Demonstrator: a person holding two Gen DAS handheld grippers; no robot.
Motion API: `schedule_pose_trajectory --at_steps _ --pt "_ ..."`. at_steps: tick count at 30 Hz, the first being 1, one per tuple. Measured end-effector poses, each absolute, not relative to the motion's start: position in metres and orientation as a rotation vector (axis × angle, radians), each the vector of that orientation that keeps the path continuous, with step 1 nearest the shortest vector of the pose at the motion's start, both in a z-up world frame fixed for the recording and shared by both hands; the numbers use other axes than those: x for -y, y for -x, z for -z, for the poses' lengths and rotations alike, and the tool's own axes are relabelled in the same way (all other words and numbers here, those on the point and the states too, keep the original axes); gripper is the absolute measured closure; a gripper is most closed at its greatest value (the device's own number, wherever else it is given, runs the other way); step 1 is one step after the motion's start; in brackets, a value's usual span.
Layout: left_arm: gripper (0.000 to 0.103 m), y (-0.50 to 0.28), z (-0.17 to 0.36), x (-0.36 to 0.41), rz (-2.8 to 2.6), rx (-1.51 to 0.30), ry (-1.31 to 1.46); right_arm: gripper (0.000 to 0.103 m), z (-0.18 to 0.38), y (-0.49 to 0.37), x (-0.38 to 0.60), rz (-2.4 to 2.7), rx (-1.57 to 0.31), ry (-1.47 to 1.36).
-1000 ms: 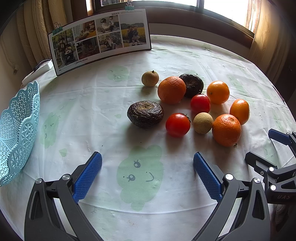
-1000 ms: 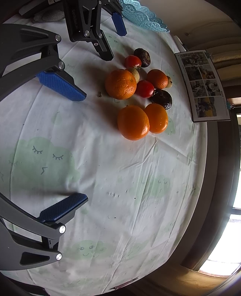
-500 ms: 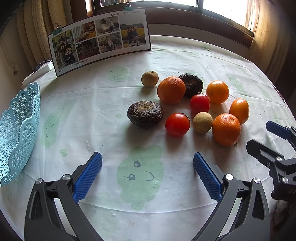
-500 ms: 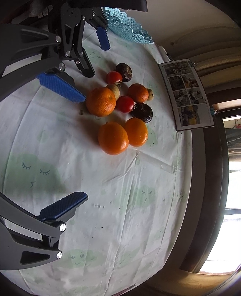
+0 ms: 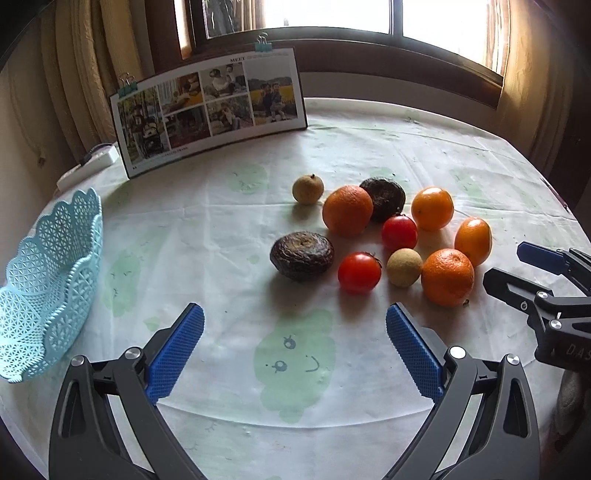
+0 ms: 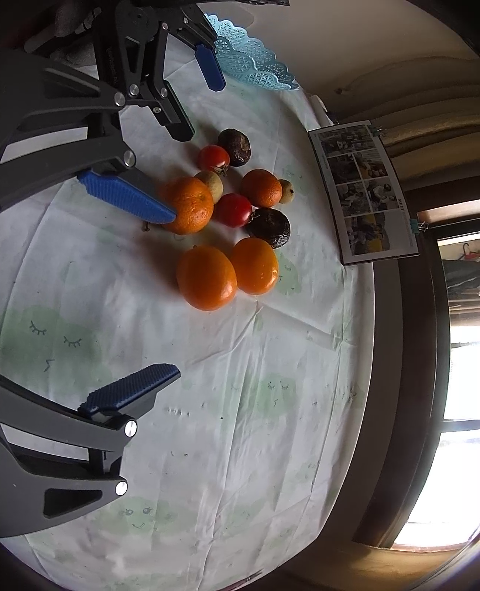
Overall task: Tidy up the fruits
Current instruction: 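Grasp the dark brown fruit with left tool while right tool grasps an orange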
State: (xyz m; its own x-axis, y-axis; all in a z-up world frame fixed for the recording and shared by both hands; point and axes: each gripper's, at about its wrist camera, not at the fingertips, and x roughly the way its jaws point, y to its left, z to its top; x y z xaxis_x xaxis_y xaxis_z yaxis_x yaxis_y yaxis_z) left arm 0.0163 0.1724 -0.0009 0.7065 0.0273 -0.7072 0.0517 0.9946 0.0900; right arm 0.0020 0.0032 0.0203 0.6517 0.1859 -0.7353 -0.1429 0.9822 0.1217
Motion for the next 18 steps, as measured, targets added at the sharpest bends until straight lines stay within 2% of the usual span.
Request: schedule_pose_trajectory --at_steps 8,14,18 --pt "0.003 -0.017 -0.007 -0.179 -0.019 -0.755 -0.110 0.027 -0.018 -0.012 -0.003 -0.191 -0.850 -0.046" --pt "0.003 -0.017 -0.008 -0.187 -0.033 -0.753 -0.093 0.037 -0.018 -0.023 -0.008 -0.207 -0.861 -0.047" --pt "0.003 -0.017 -0.007 -0.197 -0.041 -0.757 -0.075 0.039 -0.017 -0.030 -0.009 -0.216 -0.868 -0.053"
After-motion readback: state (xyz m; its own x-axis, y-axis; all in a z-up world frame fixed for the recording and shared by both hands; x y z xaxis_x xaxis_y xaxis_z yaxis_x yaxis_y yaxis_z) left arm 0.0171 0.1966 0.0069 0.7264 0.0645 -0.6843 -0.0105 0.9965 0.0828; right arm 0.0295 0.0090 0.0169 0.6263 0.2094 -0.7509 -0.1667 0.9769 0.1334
